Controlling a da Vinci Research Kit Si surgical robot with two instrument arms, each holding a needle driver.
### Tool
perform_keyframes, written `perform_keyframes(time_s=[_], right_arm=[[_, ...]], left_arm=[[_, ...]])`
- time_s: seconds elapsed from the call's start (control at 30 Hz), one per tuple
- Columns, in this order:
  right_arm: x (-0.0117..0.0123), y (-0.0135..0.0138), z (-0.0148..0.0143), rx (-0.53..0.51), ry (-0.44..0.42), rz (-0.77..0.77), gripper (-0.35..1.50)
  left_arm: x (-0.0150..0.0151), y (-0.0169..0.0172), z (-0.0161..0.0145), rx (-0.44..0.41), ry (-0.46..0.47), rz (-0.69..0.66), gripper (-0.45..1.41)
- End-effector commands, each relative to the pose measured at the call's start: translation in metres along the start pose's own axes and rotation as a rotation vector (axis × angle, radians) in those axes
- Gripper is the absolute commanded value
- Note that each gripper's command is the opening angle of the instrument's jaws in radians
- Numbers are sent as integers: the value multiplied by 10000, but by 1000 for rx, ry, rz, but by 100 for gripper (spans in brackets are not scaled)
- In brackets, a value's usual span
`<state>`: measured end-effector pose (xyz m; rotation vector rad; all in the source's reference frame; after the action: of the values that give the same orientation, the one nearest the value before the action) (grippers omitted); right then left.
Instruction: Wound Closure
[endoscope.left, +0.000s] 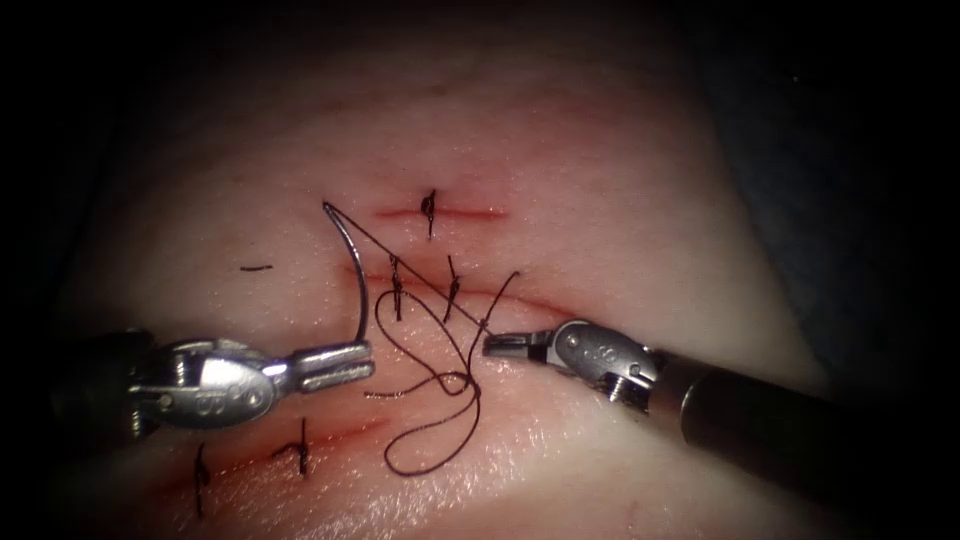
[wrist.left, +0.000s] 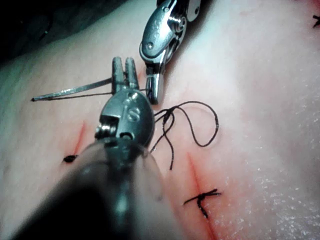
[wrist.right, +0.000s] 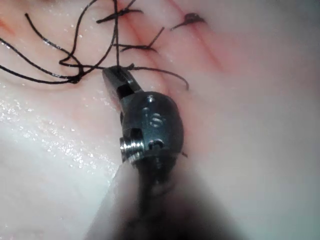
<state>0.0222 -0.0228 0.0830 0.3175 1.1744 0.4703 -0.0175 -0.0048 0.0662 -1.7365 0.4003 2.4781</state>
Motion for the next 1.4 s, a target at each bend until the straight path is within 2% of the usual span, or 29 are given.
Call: perform_keyframes(time_s=[0.03,0.27,0.43,0.7,0.87,1.0,1.07,1.1,1.17,1.27,1.4], right_arm=[[-1,-11,4,9,3,-6,-35],[2,-54,-14,34,6,-12,-35],[4,-92,-22,68,16,-15,-35],[38,-165,-22,198,42,-13,-35],[55,-185,-17,253,63,-7,-35],[66,-179,-14,261,88,-5,-35],[71,-164,-13,169,132,-50,66],[73,-156,-13,130,147,-65,104],[76,-137,-17,93,178,-93,118],[81,-110,-25,62,174,-148,136],[83,-81,-37,37,167,-192,140]], left_arm=[[-5,3,8,-8,1,0,-45],[-12,44,10,-32,37,-17,-45],[-30,78,11,-61,48,-32,-45],[-44,105,3,-81,53,-54,-45],[-47,106,-9,-90,61,-56,-45],[-47,101,-22,-76,44,-59,-45],[-49,94,-31,-54,31,-65,-45],[-50,90,-36,-42,29,-69,-45],[-54,78,-49,-6,18,-82,-45],[-61,57,-71,69,-24,-82,-45],[-75,29,-107,155,-45,-100,-45]])
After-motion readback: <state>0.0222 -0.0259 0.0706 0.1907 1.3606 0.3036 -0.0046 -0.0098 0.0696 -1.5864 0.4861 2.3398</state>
